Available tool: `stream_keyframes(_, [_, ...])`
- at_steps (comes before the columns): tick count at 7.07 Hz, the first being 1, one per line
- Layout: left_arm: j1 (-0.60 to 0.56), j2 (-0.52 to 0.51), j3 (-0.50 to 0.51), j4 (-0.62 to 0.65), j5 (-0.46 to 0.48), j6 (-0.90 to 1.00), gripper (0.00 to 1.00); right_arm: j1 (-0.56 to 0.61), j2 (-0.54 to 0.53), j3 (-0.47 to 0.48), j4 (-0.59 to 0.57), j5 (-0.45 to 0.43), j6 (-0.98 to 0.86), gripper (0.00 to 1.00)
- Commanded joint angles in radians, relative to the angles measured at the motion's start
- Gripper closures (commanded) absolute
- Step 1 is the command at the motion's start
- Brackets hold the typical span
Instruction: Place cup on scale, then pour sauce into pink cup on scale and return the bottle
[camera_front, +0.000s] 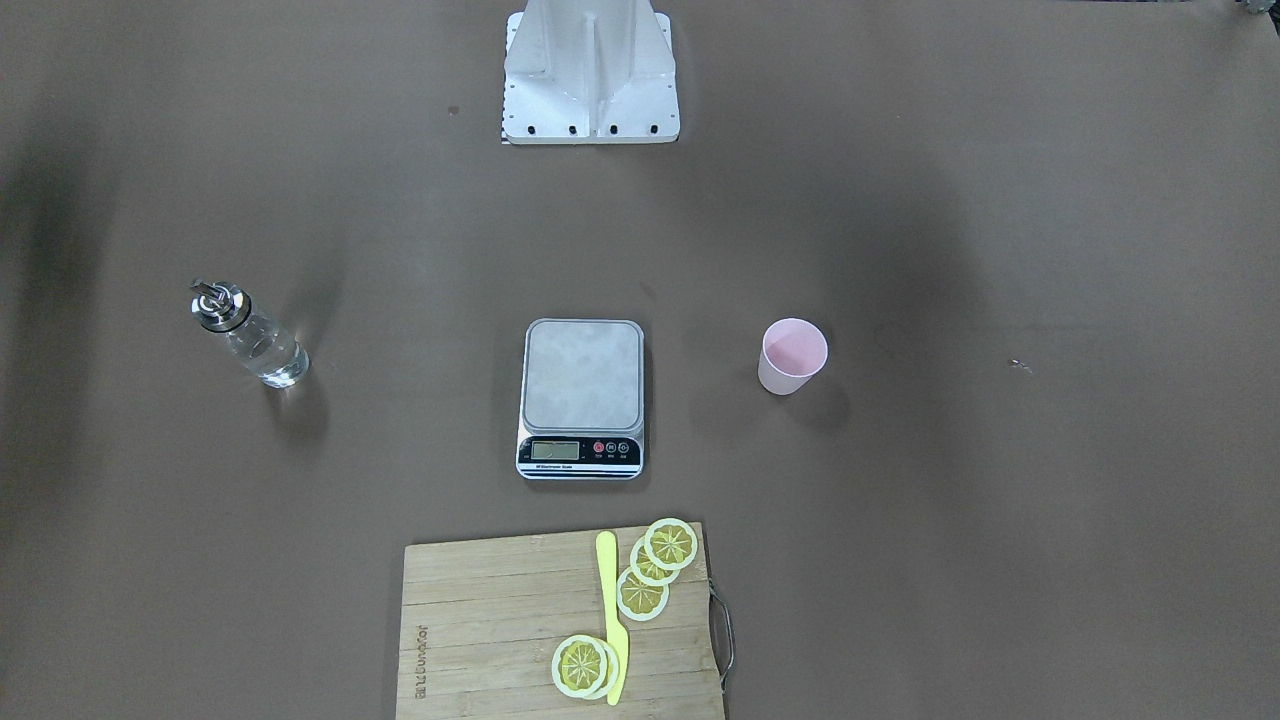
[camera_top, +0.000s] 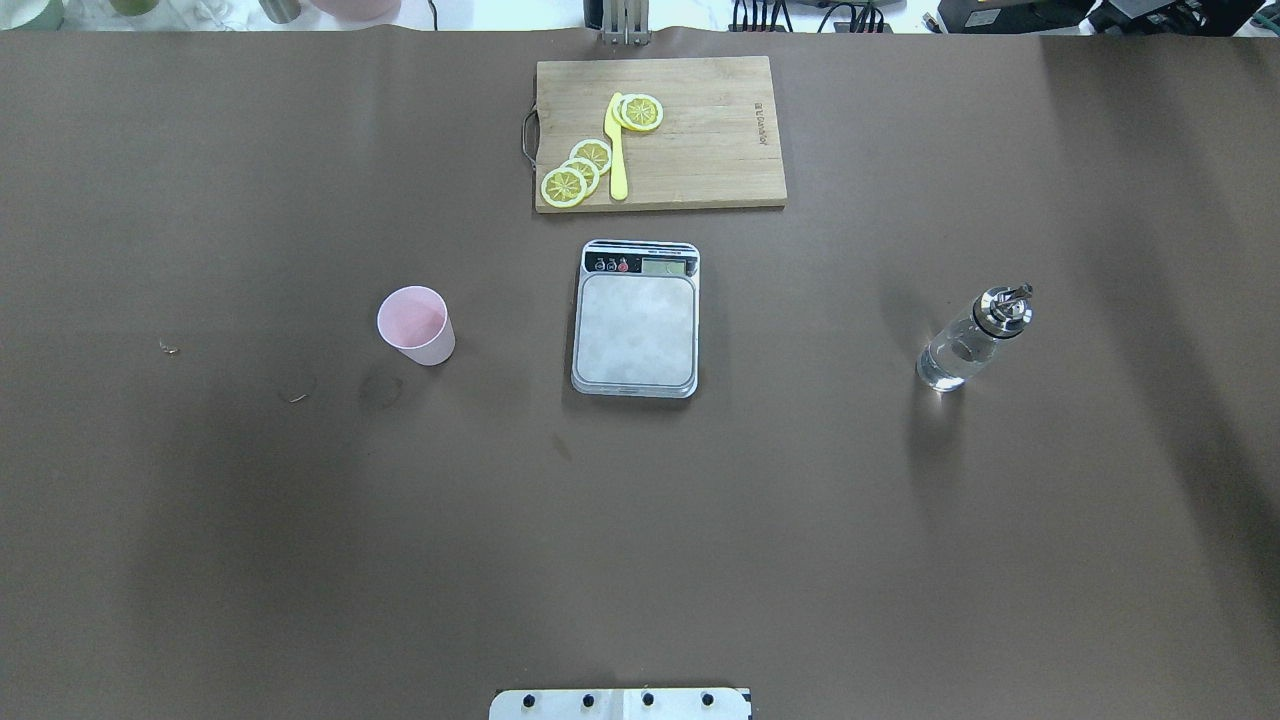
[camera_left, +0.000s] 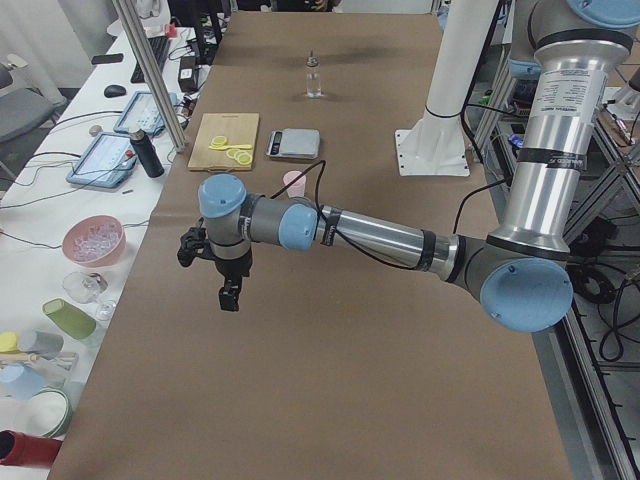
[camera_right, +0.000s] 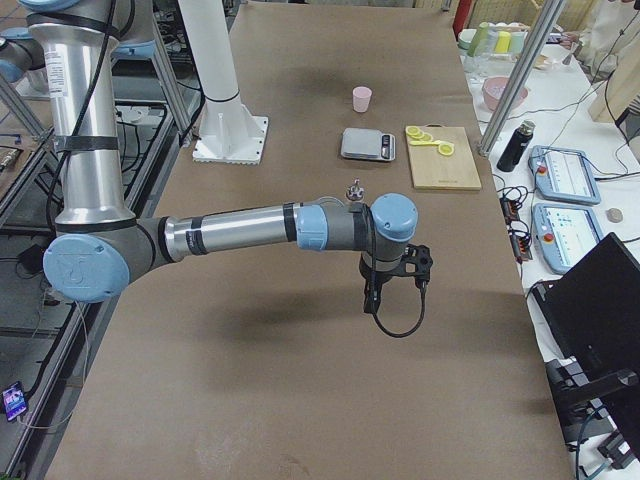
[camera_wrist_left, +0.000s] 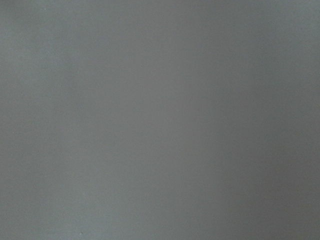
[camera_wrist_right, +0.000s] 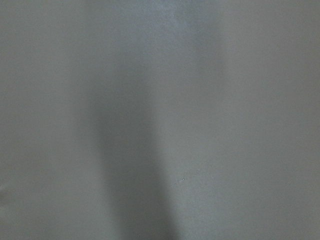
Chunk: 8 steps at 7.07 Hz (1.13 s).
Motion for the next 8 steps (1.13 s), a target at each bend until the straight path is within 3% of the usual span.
stream_keyframes(1, [0.152,-0.036,-0.153,-0.008,-0.002,-0.307,0.03,-0.001,0.071,0.031,0.004,0.001,0.003,0.00])
stream_keyframes(3, [0.374,-0.147,-0.229,-0.002,0.040,-0.701,0.02,-0.003,0.117,0.025,0.000,0.004,0.006,0.00])
stream_keyframes(4, [0.515,-0.209,-0.218,-0.006,0.144,-0.874,0.02,-0.012,0.116,0.030,0.004,0.002,0.010,0.00])
stream_keyframes(6, [0.668,-0.225,-0.205,-0.053,0.238,-0.987,0.02,-0.018,0.105,0.037,0.009,0.040,0.041,0.00])
stream_keyframes(7, [0.702,-0.225,-0.170,-0.136,0.269,-1.038,0.02,-0.009,0.087,0.062,0.068,0.083,0.044,0.00])
stream_keyframes(8, [0.728,-0.225,-0.147,-0.187,0.298,-1.087,0.02,-0.012,0.093,0.068,0.122,0.064,0.044,0.00])
